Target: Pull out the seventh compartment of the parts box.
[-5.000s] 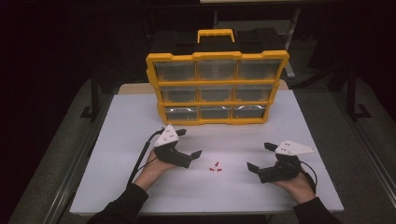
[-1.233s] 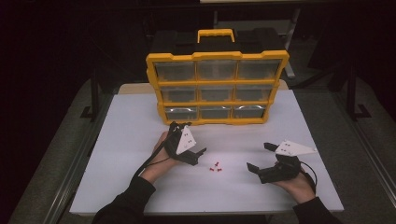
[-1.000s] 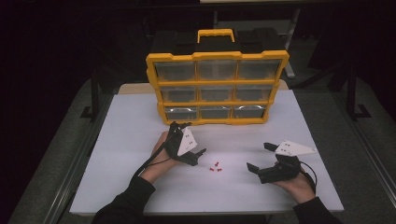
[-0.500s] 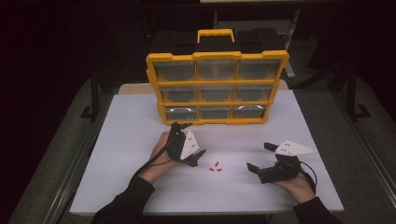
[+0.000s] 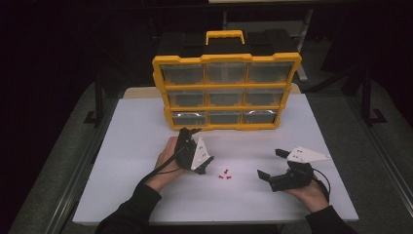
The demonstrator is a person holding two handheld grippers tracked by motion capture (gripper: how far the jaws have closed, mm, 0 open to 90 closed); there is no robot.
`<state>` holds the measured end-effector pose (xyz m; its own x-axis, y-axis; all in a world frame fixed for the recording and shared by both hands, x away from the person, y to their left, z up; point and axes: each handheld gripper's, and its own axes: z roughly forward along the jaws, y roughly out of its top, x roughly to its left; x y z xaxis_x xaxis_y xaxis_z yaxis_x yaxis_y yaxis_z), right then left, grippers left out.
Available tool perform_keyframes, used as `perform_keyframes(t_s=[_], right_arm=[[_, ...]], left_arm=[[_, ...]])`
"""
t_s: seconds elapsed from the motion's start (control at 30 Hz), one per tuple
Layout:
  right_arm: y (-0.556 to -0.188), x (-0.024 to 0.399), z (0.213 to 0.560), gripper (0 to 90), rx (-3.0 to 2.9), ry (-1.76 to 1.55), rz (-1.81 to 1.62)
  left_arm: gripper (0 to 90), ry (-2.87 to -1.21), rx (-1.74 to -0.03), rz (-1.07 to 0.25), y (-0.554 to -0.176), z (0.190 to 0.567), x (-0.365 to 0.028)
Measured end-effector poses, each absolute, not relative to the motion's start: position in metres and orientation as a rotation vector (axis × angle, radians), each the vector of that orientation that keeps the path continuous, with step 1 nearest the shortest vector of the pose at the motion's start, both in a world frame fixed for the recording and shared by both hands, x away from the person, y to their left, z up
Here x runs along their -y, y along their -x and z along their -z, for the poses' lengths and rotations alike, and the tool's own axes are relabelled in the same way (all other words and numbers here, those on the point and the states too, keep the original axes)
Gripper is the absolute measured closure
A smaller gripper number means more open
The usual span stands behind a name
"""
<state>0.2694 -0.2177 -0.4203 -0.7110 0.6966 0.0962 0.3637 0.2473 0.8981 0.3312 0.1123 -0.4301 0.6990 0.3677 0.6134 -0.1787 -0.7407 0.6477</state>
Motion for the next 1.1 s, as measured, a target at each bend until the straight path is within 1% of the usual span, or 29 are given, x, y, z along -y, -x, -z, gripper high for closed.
perform_keyframes(t_s=[0.4,0.77,1.1], right_arm=[[-0.2689,0.2177,0.4198,0.0,-2.200,-0.983,-1.450],[-0.2688,0.2176,0.4196,0.0,-2.199,-0.981,-1.450],[-0.2687,0.2175,0.4195,0.0,-2.197,-0.977,-1.451]], left_arm=[[0.3,-2.218,-0.081,-1.064,-0.3296,0.4309,-0.1088],[0.3,-2.249,-0.008,-1.164,-0.3290,0.4322,-0.1060],[0.3,-2.248,0.018,-1.259,-0.3302,0.4365,-0.1036]])
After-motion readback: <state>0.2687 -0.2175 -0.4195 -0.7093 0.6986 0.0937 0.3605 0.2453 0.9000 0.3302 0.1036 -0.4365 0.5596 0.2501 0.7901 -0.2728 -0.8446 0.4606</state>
